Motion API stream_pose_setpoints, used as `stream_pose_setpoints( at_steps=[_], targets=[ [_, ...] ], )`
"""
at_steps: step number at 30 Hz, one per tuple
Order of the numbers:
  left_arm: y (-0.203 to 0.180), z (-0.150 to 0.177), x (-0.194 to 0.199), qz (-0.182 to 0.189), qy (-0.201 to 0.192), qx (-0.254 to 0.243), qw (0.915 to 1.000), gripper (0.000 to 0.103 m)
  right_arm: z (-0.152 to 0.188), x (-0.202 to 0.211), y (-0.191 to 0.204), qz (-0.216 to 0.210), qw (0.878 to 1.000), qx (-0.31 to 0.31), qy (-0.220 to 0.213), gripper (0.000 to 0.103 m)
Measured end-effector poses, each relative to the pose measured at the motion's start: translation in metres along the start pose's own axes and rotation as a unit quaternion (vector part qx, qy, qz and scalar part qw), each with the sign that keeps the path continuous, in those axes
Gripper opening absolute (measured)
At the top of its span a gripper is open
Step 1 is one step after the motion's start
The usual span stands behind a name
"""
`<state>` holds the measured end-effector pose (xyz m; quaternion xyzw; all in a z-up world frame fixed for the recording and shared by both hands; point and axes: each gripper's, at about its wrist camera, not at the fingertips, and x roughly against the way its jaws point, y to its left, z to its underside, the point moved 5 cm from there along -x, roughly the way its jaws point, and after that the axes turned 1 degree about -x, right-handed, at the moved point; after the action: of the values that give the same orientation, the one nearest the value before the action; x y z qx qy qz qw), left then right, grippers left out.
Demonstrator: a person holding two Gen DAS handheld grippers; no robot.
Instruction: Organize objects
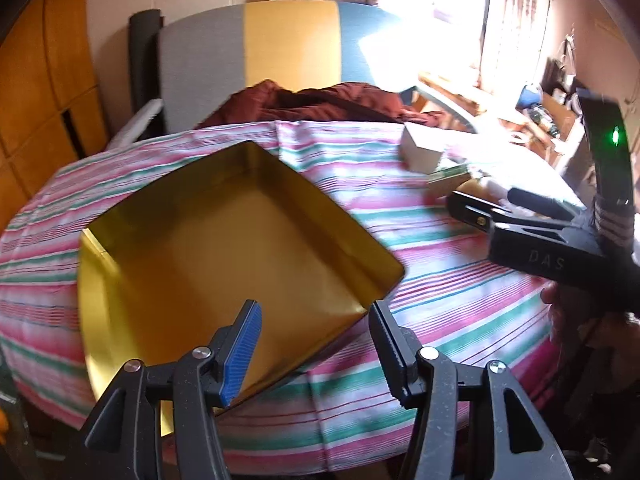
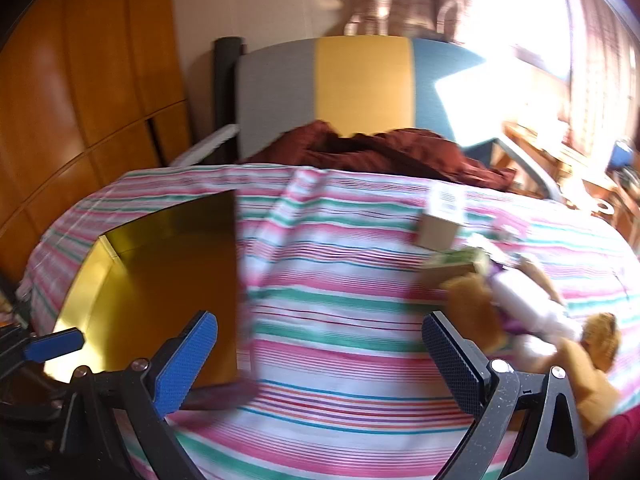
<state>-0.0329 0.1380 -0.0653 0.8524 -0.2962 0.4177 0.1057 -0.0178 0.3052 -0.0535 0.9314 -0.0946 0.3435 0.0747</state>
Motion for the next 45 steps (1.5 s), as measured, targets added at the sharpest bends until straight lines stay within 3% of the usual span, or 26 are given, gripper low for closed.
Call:
stream_pose_setpoints(
  at_steps=[2, 5, 17, 25, 31, 45],
  targets=[
    [-0.006, -0.007, -0.003, 0.020, 0.002, 0.004, 0.9998, 0.066, 0.000, 0.004, -0.025, 0.017, 1.000, -0.019, 0.002, 0.103],
    [-0.016, -0.019, -0.009, 0.047, 0.009, 0.006, 0.9988, 0.068, 0.000, 0.017, -0.068, 0.047, 0.998, -0.050, 0.000, 0.103],
    [-0.101, -0.068, -0.061, 0.128, 0.061, -0.034, 0.9893, 0.068, 0.001, 0.081, -0.202, 0.153, 0.976, -0.152, -0.029, 0.103],
    [-0.135, -0.088, -0.114, 0.147, 0.093, -0.030, 0.9843, 0.067, 0.015, 0.079, -0.231, 0.096, 0.965, -0.246, -0.007, 0.103],
    [-0.158, -0.098, -0.145, 0.139, 0.107, -0.041, 0.9836, 0.066, 0.030, 0.066, -0.243, 0.050, 0.952, -0.302, 0.006, 0.103],
    [-0.197, -0.111, -0.177, 0.174, 0.116, -0.040, 0.9771, 0.067, 0.033, 0.065, -0.251, 0.033, 0.945, -0.326, -0.001, 0.103]
  ],
)
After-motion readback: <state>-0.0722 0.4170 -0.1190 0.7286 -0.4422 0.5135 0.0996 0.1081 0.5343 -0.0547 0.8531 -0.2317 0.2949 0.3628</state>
